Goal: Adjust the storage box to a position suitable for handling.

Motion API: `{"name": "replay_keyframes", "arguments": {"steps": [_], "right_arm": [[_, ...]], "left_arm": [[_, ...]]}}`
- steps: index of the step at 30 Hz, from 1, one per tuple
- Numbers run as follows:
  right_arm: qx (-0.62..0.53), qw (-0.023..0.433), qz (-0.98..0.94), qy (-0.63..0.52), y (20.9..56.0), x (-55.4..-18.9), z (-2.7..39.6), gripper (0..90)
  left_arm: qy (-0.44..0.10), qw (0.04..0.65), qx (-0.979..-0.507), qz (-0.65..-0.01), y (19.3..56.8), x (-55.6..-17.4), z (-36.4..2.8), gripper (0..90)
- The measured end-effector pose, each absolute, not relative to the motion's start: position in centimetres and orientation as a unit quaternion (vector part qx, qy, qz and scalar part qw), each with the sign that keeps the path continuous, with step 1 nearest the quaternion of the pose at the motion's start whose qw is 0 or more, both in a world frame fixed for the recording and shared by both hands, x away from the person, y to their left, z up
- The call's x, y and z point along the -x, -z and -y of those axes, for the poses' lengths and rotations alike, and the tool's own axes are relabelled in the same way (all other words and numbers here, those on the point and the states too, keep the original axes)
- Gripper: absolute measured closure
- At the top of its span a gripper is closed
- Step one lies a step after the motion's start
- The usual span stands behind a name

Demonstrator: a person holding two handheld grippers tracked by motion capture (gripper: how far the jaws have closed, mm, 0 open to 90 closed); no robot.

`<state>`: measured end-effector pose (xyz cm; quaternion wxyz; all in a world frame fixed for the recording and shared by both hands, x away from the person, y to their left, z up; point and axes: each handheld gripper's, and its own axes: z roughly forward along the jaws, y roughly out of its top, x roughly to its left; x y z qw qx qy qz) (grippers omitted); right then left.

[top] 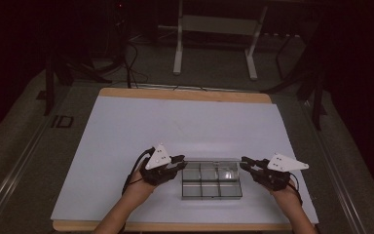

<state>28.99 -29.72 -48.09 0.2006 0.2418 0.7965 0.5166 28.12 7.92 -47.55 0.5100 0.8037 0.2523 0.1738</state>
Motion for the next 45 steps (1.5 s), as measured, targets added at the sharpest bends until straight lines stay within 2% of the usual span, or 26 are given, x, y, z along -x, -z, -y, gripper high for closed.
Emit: {"name": "replay_keyframes", "arguments": {"steps": [7,34,45], "right_arm": [[-0.251,0.21,-0.788,-0.521,48.0,-29.4,29.6,77.9],[-0.301,0.246,-0.761,-0.52,49.0,-31.0,28.0,78.3],[-0.321,0.244,-0.761,-0.509,49.7,-31.8,27.6,77.2]], "left_arm": [[-0.187,0.51,-0.798,-0.261,47.4,-28.3,-7.7,77.0],[-0.209,0.519,-0.761,-0.329,48.4,-30.3,-6.6,77.7],[-0.197,0.513,-0.757,-0.352,49.1,-31.0,-6.6,77.7]]}}
